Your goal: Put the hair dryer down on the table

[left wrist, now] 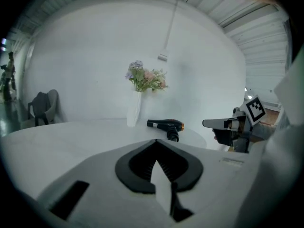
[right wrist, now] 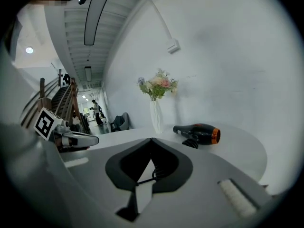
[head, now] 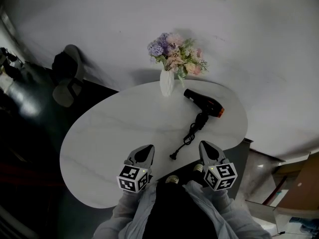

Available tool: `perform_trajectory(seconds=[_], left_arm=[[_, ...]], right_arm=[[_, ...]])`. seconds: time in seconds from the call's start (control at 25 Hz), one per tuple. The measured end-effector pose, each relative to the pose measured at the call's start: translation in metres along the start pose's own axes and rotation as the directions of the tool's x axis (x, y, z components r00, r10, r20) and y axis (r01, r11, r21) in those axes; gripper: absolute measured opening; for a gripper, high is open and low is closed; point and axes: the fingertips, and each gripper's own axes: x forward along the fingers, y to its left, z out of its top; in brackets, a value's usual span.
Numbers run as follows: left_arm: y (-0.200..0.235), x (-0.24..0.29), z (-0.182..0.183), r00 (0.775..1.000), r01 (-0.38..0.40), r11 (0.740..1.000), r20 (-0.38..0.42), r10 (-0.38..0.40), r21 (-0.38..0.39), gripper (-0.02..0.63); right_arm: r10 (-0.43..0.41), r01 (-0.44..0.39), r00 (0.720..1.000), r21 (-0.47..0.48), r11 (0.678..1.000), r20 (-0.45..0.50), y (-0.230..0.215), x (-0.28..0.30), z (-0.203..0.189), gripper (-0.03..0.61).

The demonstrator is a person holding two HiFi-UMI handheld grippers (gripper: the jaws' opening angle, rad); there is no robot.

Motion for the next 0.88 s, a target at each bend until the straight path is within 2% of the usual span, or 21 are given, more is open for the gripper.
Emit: perform_trajectory(seconds=[0.88], left_arm=[[-0.012, 0.014, -0.005, 1.0, 0.014, 1.0, -0.024, -0.014, 0.005, 0.002]], right_arm=[[0.004, -0.004, 1.0, 0.0, 1.0, -0.027, -0.008, -0.008, -0.004, 0.009]])
